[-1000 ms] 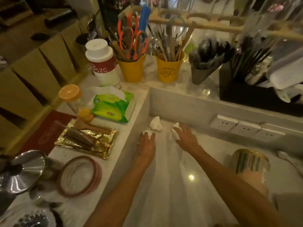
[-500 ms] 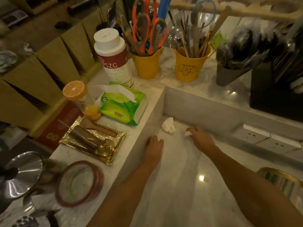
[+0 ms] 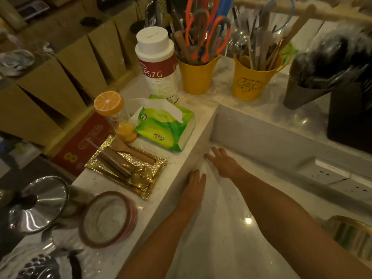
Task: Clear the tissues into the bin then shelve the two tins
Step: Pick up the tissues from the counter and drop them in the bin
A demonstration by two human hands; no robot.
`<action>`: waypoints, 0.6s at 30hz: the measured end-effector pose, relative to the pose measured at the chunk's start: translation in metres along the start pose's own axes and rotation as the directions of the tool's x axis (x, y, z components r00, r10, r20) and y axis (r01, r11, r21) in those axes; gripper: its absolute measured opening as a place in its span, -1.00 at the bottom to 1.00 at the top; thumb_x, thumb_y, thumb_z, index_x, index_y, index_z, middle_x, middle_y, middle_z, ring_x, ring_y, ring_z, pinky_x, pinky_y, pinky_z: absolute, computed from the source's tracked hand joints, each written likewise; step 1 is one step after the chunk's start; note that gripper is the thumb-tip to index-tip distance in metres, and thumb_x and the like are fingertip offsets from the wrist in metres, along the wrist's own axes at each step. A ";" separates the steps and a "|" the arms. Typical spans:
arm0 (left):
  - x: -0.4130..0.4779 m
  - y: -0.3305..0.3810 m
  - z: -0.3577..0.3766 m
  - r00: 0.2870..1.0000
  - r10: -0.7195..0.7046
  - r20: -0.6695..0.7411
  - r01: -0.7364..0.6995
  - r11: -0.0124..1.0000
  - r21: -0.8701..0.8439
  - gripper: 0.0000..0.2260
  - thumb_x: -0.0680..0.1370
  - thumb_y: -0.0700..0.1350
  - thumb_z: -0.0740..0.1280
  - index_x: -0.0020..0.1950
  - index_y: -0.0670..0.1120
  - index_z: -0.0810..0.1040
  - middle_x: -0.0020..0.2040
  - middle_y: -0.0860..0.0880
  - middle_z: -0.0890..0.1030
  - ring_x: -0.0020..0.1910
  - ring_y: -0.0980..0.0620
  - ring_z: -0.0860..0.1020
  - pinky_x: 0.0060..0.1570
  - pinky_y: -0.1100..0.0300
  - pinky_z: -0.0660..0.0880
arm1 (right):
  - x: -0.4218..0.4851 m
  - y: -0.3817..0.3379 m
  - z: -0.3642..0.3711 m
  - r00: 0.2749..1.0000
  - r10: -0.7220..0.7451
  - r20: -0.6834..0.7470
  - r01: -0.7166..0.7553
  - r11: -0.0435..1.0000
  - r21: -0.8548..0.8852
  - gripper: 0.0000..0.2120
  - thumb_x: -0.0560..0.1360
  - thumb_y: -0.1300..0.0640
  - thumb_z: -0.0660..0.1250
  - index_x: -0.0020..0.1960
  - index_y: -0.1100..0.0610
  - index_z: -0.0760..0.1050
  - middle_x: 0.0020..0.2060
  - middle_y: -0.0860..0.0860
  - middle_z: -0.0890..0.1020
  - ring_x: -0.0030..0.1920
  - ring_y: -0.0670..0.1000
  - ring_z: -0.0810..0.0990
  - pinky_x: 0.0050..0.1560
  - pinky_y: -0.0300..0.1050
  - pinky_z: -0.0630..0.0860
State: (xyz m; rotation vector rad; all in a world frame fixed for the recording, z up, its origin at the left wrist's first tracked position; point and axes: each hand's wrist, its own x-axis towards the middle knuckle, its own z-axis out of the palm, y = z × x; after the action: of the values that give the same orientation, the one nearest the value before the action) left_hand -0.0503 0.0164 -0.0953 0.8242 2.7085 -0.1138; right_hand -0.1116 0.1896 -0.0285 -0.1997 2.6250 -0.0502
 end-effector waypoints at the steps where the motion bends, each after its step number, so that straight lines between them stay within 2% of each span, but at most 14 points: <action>1: -0.004 -0.003 -0.004 1.000 0.011 -0.028 -0.012 1.000 -0.018 -0.58 0.49 -0.20 0.07 0.34 -0.19 0.41 0.33 -0.24 0.48 0.34 -0.29 0.38 0.32 -0.07 0.41 | 0.000 0.001 0.000 1.000 0.007 -0.022 -0.007 1.000 -0.006 -0.26 0.51 0.32 0.30 0.56 -0.07 0.10 0.54 0.13 0.08 0.51 0.22 0.08 0.24 0.09 0.49; 3: -0.009 -0.008 -0.018 0.995 0.043 -0.090 -0.051 0.995 -0.086 -0.62 0.31 -0.17 0.38 0.12 -0.08 0.51 0.05 -0.12 0.65 0.11 -0.14 0.46 -0.02 0.11 0.61 | 0.000 0.003 -0.001 0.998 0.029 -0.054 -0.030 0.999 -0.015 -0.39 0.57 0.28 0.22 0.54 -0.08 0.17 0.46 0.15 0.24 0.43 0.22 0.22 0.21 0.10 0.48; 5: -0.013 -0.008 -0.029 0.994 0.026 -0.104 -0.036 0.995 -0.095 -0.59 0.12 -0.24 0.52 -0.08 -0.03 0.55 -0.15 -0.04 0.64 -0.08 -0.05 0.47 -0.24 0.17 0.60 | -0.002 0.003 -0.002 0.996 0.067 -0.054 -0.068 0.998 -0.014 -0.46 0.58 0.22 0.22 0.51 -0.07 0.23 0.37 0.16 0.34 0.37 0.21 0.32 0.16 0.08 0.48; 7: -0.016 -0.006 -0.034 0.992 -0.009 -0.130 0.002 0.999 -0.053 -0.63 0.11 -0.28 0.55 -0.17 -0.03 0.57 -0.21 -0.04 0.60 -0.17 -0.05 0.54 -0.25 0.14 0.57 | -0.009 0.004 0.000 0.991 0.128 -0.035 -0.127 0.992 0.015 -0.51 0.57 0.09 0.26 0.48 -0.06 0.28 0.30 0.16 0.43 0.28 0.19 0.44 0.11 0.05 0.49; 9: -0.022 -0.002 -0.037 0.997 -0.033 -0.073 0.030 0.998 -0.050 -0.69 0.25 -0.31 0.52 -0.12 -0.05 0.54 -0.15 -0.08 0.58 -0.13 -0.10 0.55 -0.18 0.09 0.55 | -0.025 -0.002 0.003 0.979 0.202 -0.010 -0.201 0.976 0.080 -0.52 0.54 -0.09 0.26 0.43 -0.03 0.32 0.21 0.14 0.53 0.17 0.17 0.56 0.05 0.03 0.49; 11: -0.031 -0.002 -0.035 0.995 -0.047 -0.092 0.033 0.989 -0.145 -0.76 0.31 -0.26 0.53 -0.12 -0.08 0.55 -0.14 -0.13 0.58 -0.14 -0.15 0.55 -0.21 0.03 0.56 | -0.048 -0.014 0.013 0.960 0.277 0.025 -0.275 0.932 0.234 -0.50 0.50 -0.21 0.25 0.35 -0.01 0.35 0.12 0.10 0.60 0.08 0.16 0.62 -0.02 -0.01 0.47; 13: -0.051 0.000 -0.032 0.992 -0.072 -0.103 0.041 0.959 -0.281 -0.79 0.36 -0.23 0.52 -0.07 -0.10 0.58 -0.08 -0.15 0.56 -0.10 -0.18 0.53 -0.17 0.05 0.49 | -0.086 -0.029 0.025 0.935 0.349 0.068 -0.335 0.803 0.493 -0.52 0.46 -0.23 0.26 0.29 -0.02 0.36 0.06 0.06 0.63 0.03 0.15 0.63 -0.02 -0.01 0.49; 14: -0.064 0.002 -0.029 0.987 -0.099 -0.127 0.048 0.935 -0.352 -0.79 0.40 -0.26 0.49 -0.01 -0.12 0.58 -0.01 -0.16 0.54 -0.03 -0.18 0.51 -0.12 0.09 0.42 | -0.110 -0.037 0.034 0.928 0.370 0.044 -0.313 0.710 0.630 -0.55 0.48 -0.19 0.28 0.29 -0.03 0.36 0.06 0.04 0.63 0.02 0.14 0.62 0.01 0.01 0.51; 16: -0.097 0.009 -0.022 0.983 -0.155 -0.098 0.085 0.859 -0.505 -0.78 0.47 -0.29 0.39 0.10 -0.13 0.57 0.10 -0.19 0.48 0.07 -0.21 0.44 -0.04 0.11 0.37 | -0.167 -0.055 0.057 0.911 0.412 -0.014 -0.206 0.483 0.851 -0.65 0.54 -0.04 0.30 0.29 -0.02 0.35 0.02 0.00 0.62 -0.04 0.10 0.62 0.03 0.04 0.53; 18: -0.138 0.016 -0.017 0.979 -0.197 -0.060 0.115 0.762 -0.637 -0.76 0.53 -0.30 0.30 0.18 -0.14 0.52 0.18 -0.23 0.42 0.11 -0.22 0.44 0.02 0.05 0.42 | -0.228 -0.073 0.091 0.879 0.476 -0.030 -0.118 0.278 0.953 -0.75 0.58 0.08 0.29 0.24 0.00 0.36 -0.06 -0.06 0.59 -0.12 0.05 0.63 0.01 0.08 0.61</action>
State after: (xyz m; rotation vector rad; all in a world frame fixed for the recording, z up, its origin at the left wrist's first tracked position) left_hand 0.0626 -0.0404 -0.0363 0.4005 2.6338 0.8033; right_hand 0.1386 0.1524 0.0075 0.8068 2.3748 -1.5711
